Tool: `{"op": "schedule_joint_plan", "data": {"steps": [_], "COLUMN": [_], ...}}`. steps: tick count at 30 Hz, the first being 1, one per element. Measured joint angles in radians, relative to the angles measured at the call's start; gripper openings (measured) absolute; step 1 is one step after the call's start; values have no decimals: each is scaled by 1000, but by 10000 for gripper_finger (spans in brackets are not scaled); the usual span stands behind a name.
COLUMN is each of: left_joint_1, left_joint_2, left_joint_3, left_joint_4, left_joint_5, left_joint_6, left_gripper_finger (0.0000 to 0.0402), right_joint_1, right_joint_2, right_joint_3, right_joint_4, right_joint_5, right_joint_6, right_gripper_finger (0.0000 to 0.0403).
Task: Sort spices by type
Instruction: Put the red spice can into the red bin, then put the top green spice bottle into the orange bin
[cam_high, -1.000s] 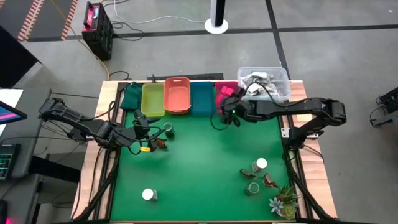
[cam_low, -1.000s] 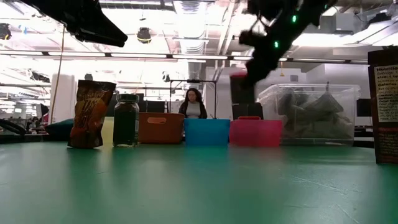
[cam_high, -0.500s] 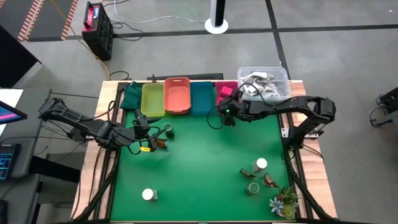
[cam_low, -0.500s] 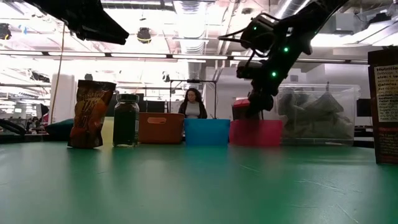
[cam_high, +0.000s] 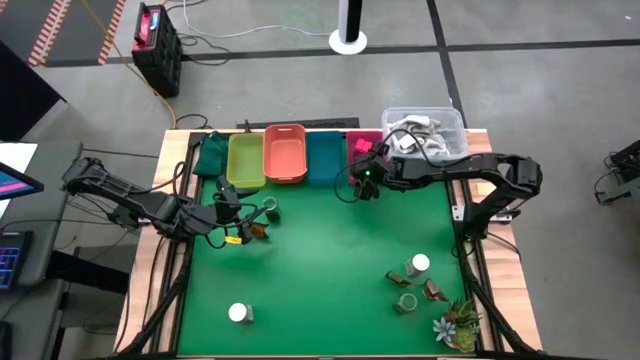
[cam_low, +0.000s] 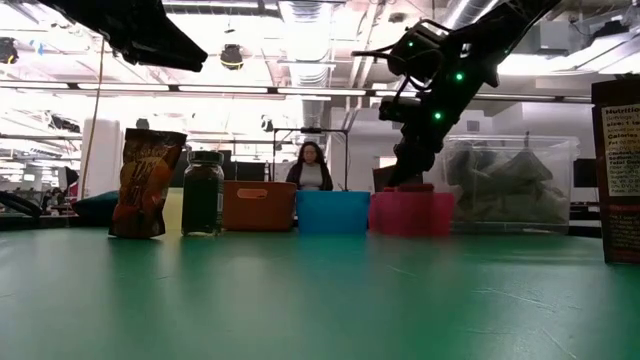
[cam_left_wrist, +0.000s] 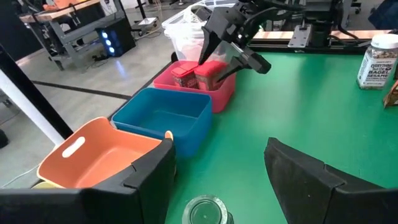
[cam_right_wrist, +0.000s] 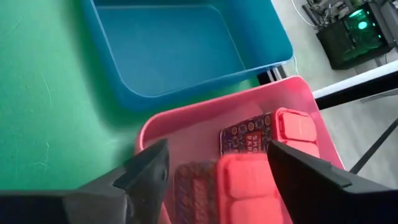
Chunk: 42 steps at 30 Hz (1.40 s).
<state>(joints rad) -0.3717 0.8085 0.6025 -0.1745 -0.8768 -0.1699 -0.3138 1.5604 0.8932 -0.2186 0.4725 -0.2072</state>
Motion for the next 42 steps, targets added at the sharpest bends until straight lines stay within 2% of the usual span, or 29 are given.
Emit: {"op": "schedule_joint_plan", "data": {"steps": [12,16,20,24,29,33,36,42], "left_joint_1": [0,0,0,0,0,28,91,248], "left_joint_2": [0,0,2,3,3,3,3,55], "left_joint_3": [0,0,0,0,0,6,44,125], "left_joint_4": [-1,-7,-19,-17,-10,-23,-87,-237], "left_joint_5": [0,8,36,71,84,96,176,394], "left_joint_6": [-1,-6,-15,-23,-78,-101,-137,-139], "left_gripper_finger": [233,233,233,233,233,233,233,233], "right_joint_1": [43,120,223,324,439,502,511,508], "right_joint_2": [-15,-51,-105,-175,-202,-166,-133,-98], "right_joint_3": [50,94,126,132,131,60,19,13], "right_joint_4": [-57,-114,-273,-323,-302,-140,-45,26], "right_joint_5": [24,24,20,18,-6,0,0,3], "right_joint_6": [6,8,101,201,324,332,307,304], "right_gripper_finger": [305,305,305,304,304,303,303,303]}}
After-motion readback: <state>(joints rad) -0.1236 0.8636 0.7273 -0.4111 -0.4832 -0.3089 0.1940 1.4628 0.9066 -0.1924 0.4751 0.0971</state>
